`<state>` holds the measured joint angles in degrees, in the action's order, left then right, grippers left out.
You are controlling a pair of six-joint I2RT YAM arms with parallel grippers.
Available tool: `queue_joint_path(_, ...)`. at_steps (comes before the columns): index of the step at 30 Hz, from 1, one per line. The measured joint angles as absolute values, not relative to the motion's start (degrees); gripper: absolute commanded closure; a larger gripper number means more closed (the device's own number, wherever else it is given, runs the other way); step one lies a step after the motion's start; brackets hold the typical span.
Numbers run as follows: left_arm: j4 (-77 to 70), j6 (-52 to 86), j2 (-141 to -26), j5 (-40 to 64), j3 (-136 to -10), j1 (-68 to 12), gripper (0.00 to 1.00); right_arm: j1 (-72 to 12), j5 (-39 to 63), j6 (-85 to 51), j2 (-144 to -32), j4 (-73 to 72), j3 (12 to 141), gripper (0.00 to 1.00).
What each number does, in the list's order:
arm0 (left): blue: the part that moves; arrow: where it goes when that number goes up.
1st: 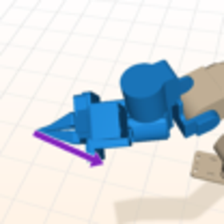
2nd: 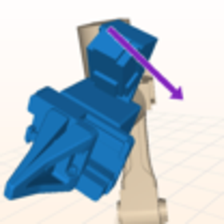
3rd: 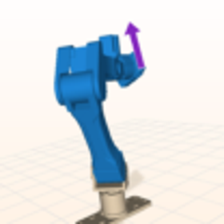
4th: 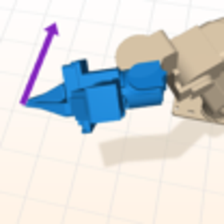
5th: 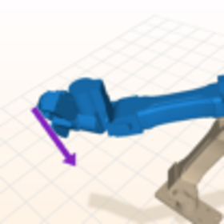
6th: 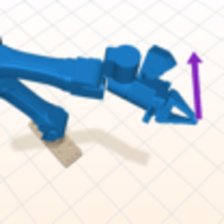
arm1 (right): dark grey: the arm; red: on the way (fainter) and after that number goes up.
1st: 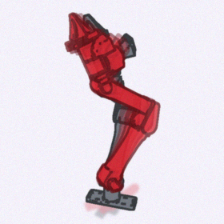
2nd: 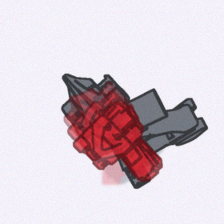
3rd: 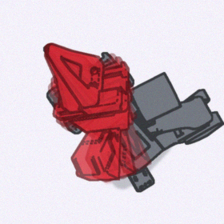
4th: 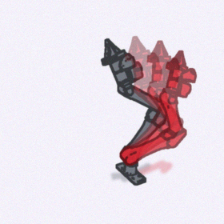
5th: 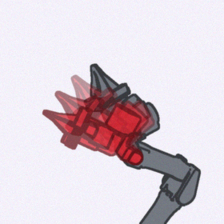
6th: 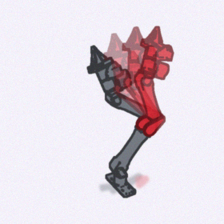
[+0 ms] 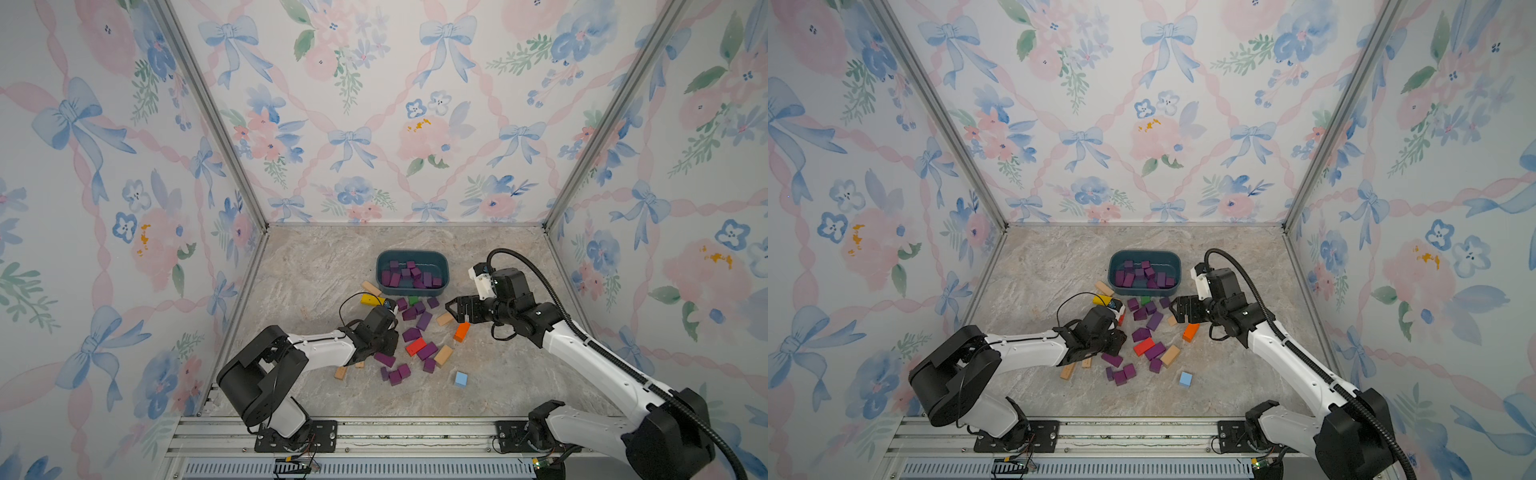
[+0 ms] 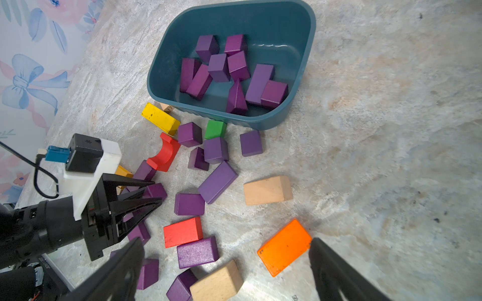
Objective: Pick purple bricks into the storage bin
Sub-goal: Pick up the building block from the center of the board.
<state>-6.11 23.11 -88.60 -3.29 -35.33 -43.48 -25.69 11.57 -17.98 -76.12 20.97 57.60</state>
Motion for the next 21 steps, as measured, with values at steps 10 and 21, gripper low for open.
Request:
queue_joint_path(10,-5.28,22.57,-88.66,-3.68,-36.01,-43.48,0.72,-25.56,11.55,-18.00,-75.96,21.04,57.60,0.03)
queue_joint_path(21,-1.58,19.51,-86.19,-7.29,-45.17,-43.46,0.73,-24.27,11.57,-18.00,-75.09,22.26,57.60,0.03)
